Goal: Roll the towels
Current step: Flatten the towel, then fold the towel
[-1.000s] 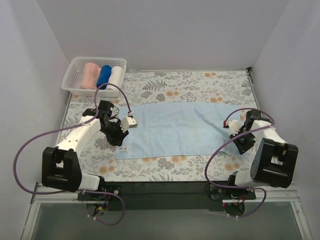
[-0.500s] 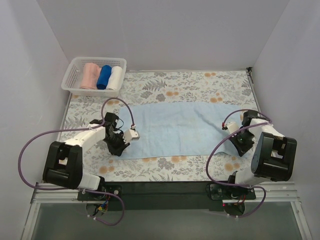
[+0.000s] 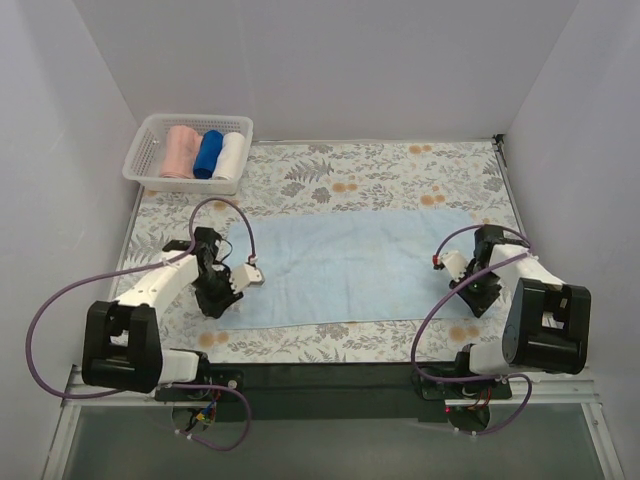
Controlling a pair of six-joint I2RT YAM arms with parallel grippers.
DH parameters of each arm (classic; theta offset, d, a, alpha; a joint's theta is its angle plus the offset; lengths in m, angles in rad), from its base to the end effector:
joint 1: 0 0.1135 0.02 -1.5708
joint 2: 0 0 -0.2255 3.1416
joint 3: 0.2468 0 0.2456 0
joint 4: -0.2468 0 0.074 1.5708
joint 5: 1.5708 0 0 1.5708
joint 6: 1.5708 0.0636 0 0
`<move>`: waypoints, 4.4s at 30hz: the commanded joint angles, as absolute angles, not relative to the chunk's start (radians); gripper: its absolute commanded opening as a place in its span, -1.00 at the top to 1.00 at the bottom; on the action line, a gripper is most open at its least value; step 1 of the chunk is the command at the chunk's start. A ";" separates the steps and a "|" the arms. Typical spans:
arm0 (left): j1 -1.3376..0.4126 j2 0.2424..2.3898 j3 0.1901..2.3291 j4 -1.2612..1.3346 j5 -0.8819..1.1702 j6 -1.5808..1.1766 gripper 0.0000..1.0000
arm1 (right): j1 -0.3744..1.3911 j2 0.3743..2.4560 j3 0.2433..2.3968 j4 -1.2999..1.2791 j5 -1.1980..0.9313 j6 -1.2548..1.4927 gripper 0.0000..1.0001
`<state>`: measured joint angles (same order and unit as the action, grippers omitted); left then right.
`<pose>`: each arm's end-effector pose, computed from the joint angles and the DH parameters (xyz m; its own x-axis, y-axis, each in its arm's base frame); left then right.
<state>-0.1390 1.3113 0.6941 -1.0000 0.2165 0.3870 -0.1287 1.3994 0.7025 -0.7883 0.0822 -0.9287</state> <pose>0.1811 -0.0391 0.1066 -0.8688 0.4937 -0.0380 0.4896 0.8447 -0.2162 0.2120 -0.0327 0.0920 -0.6998 -0.7142 0.0143 -0.7105 0.6938 -0.1175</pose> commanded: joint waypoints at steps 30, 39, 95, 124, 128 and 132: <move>-0.127 1.908 1.216 -0.460 0.103 -0.023 0.85 | -0.123 2.131 1.683 -0.727 -0.125 -0.497 0.75; -0.060 1.980 1.259 -0.477 0.071 0.055 0.89 | -0.118 2.166 1.669 -0.675 -0.103 -0.482 0.74; 0.084 1.802 1.290 -0.400 0.460 -0.161 0.12 | -0.186 2.348 2.020 -0.870 -0.232 -0.454 0.22; 0.097 1.945 1.284 -0.276 0.408 -0.250 0.16 | -0.163 2.313 1.937 -0.850 -0.264 -0.471 0.97; 0.098 1.962 1.287 -0.261 0.405 -0.245 0.20 | -0.163 2.312 1.933 -0.850 -0.268 -0.471 0.97; 0.097 1.990 1.301 -0.255 0.402 -0.252 0.25 | -0.163 2.310 1.928 -0.848 -0.267 -0.474 0.97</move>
